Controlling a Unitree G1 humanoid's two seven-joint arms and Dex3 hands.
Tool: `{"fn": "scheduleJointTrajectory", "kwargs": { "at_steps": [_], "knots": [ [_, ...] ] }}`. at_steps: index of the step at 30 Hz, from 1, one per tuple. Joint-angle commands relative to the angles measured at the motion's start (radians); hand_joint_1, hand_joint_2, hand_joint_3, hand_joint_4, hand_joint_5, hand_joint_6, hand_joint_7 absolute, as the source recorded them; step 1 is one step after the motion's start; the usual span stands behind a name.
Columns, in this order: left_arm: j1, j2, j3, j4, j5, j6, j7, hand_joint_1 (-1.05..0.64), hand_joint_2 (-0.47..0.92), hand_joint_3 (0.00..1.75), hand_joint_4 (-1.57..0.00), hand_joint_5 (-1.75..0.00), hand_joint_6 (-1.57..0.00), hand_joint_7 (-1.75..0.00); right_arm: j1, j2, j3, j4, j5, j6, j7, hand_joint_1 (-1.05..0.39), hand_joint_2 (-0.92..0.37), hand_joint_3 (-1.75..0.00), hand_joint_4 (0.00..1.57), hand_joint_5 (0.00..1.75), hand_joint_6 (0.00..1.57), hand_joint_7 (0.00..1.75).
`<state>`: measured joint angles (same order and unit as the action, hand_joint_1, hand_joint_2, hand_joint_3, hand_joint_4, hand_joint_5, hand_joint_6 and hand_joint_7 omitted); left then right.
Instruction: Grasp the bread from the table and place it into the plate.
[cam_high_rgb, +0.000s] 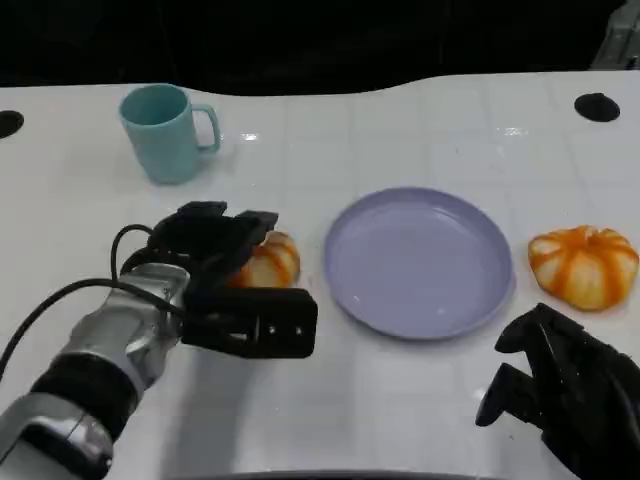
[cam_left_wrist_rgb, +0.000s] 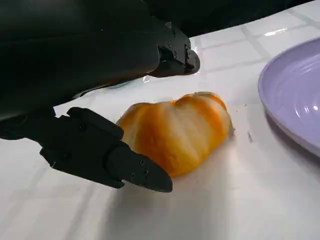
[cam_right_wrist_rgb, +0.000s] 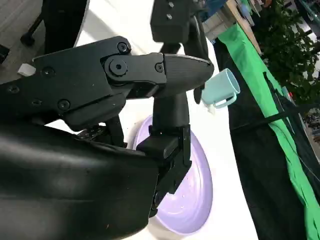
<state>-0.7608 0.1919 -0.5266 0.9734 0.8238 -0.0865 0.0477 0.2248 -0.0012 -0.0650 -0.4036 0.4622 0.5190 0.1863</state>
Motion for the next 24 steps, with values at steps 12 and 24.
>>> {"fn": "scheduleJointTrajectory", "kwargs": {
  "at_steps": [12, 24],
  "knots": [
    [-0.145, -0.074, -0.010, 0.295, -0.072, -0.030, -0.009, -0.31, 0.86, 0.01, -0.16, -0.12, -0.23, -0.01, 0.024, -0.020, -0.013, -0.030, 0.021, 0.000, 0.016, -0.48, -0.92, -0.36, 0.67, 1.75, 0.51, 1.61],
    [-0.144, -0.080, 0.011, 0.333, -0.133, -0.075, 0.013, -0.24, 0.92, 0.19, -0.91, -0.27, -0.83, -0.12, 0.030, -0.023, -0.015, -0.035, 0.034, 0.005, 0.010, -0.47, -0.92, -0.37, 0.65, 1.75, 0.50, 1.62]
  ]
}}
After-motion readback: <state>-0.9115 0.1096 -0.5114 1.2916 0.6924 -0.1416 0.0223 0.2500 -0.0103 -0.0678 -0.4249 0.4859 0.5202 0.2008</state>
